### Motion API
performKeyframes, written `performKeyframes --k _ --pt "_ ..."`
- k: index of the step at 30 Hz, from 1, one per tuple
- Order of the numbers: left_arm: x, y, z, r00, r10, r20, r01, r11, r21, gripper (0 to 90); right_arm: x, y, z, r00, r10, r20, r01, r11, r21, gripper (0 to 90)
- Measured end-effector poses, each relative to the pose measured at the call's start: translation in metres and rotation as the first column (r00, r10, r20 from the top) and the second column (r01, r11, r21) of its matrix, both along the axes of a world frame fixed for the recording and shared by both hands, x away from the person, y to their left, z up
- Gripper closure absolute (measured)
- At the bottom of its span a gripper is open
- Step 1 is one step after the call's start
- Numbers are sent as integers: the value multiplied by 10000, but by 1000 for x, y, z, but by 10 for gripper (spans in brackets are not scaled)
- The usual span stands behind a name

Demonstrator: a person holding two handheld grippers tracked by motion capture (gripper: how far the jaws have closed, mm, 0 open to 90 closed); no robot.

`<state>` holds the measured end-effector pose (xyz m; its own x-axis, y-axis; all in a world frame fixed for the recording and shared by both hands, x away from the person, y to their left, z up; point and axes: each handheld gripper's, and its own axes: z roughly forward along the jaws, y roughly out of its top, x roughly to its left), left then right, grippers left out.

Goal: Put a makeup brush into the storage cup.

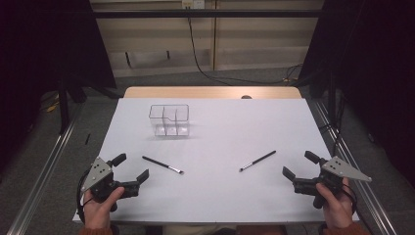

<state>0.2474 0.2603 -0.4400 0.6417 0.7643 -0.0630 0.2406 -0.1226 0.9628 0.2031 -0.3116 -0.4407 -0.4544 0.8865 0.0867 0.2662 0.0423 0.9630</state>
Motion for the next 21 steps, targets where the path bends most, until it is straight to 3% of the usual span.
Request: performKeyframes --k 2,5,14,17,19,21 --pt "3 0 -1 9999 112 -62 -111 9998 182 27 1 0 -1 9999 96 -79 -95 9999 143 0" --pt "4 0 -1 9998 158 -83 -157 9998 105 27 2 2 -2 9996 152 -232 -146 9995 277 0" --pt "4 -5 1 9999 -109 -57 110 9995 283 27 -2 1 -2 9997 144 -210 -139 9996 234 0" --pt "2 -8 4 9992 -363 -161 364 9993 28 27 -4 0 -1 9997 130 -207 -125 9996 270 0" --pt "2 -12 9 9988 -455 189 450 9986 262 26 -4 0 -2 9995 127 -287 -123 9998 134 0" --pt "2 -14 11 9981 -574 224 568 9980 260 26 -4 0 -2 9993 168 -323 -163 9998 153 0"
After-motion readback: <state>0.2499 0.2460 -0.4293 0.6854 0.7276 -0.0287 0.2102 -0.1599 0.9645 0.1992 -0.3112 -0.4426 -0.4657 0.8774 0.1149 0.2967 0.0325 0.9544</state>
